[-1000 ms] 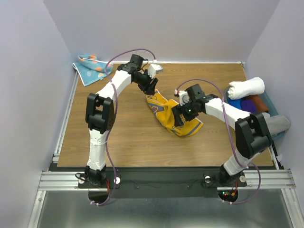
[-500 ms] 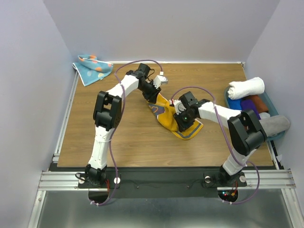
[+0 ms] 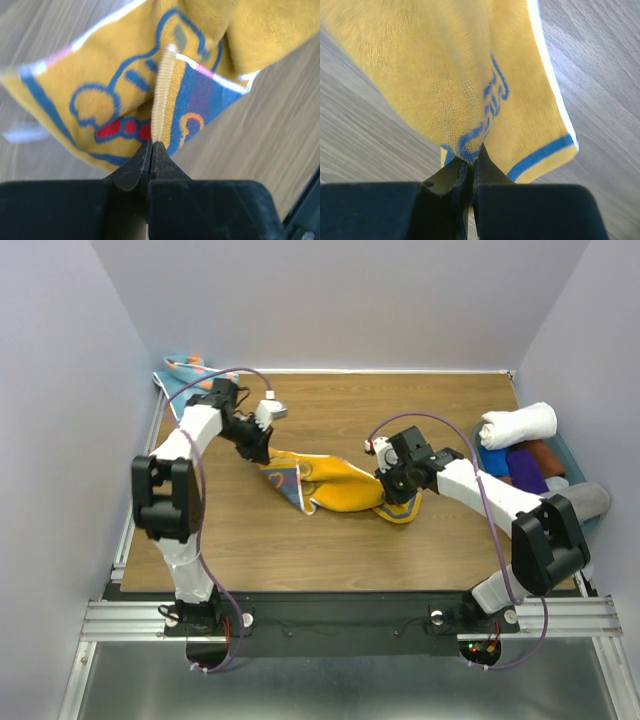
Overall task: Roll the towels
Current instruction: Flatten the towel
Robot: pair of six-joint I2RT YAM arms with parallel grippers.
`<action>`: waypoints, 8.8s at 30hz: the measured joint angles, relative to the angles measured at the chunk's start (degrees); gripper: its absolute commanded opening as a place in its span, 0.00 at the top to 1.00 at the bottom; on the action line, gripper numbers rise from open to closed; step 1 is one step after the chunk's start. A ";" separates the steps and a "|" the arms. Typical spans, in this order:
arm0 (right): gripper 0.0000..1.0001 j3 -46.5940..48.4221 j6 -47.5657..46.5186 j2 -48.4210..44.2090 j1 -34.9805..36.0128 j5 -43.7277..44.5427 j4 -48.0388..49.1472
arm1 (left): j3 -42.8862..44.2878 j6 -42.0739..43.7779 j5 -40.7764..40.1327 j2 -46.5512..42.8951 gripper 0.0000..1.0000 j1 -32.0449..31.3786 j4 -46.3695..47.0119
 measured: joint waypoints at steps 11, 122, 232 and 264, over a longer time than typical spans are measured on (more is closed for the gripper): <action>0.84 0.26 -7.13 4.98 -0.76 0.50 -1.95 | -21.35 8.90 -5.20 -10.80 0.88 5.07 0.87; 0.60 9.11 1.88 15.56 4.20 -3.08 -0.94 | -9.92 6.51 9.86 5.35 1.00 8.07 -1.09; 0.41 23.80 -2.54 22.64 -16.85 -10.10 -2.47 | -12.48 -2.97 -5.16 -10.43 0.56 27.32 16.28; 0.99 23.80 -1.18 28.46 -16.83 -17.25 -2.80 | -14.16 -2.75 -5.86 -1.73 0.53 22.93 16.35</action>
